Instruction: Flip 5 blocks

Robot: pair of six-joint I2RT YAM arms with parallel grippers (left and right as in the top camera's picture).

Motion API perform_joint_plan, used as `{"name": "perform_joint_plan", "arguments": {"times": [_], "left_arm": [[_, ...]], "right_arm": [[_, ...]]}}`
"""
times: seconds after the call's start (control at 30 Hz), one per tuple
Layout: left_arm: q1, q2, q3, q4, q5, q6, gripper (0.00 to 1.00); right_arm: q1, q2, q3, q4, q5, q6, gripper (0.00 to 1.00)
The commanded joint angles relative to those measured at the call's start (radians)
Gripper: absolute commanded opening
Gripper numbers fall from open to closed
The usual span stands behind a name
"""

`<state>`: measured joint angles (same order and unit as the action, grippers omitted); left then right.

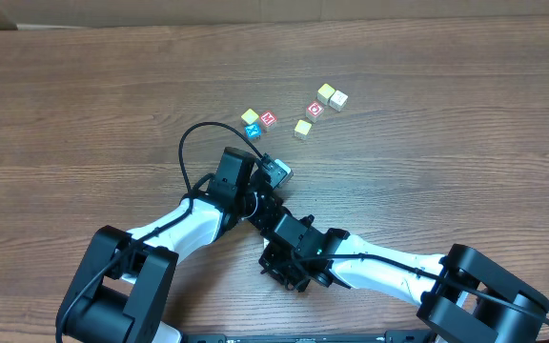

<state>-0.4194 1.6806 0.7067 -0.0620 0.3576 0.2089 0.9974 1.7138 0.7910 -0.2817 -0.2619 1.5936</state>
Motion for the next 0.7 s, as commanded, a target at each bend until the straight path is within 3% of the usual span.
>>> {"name": "perform_joint_plan", "arguments": {"times": [0.0, 0.67], "left_arm": [[-0.011, 0.019, -0.021, -0.007, -0.036, -0.014, 0.04], [0.008, 0.019, -0.021, 0.034, -0.057, -0.032, 0.04]], "right_arm": [[0.007, 0.014, -0.005, -0.015, 0.041, 0.008, 0.04], [0.006, 0.014, -0.005, -0.015, 0.044, 0.008, 0.04]]}}
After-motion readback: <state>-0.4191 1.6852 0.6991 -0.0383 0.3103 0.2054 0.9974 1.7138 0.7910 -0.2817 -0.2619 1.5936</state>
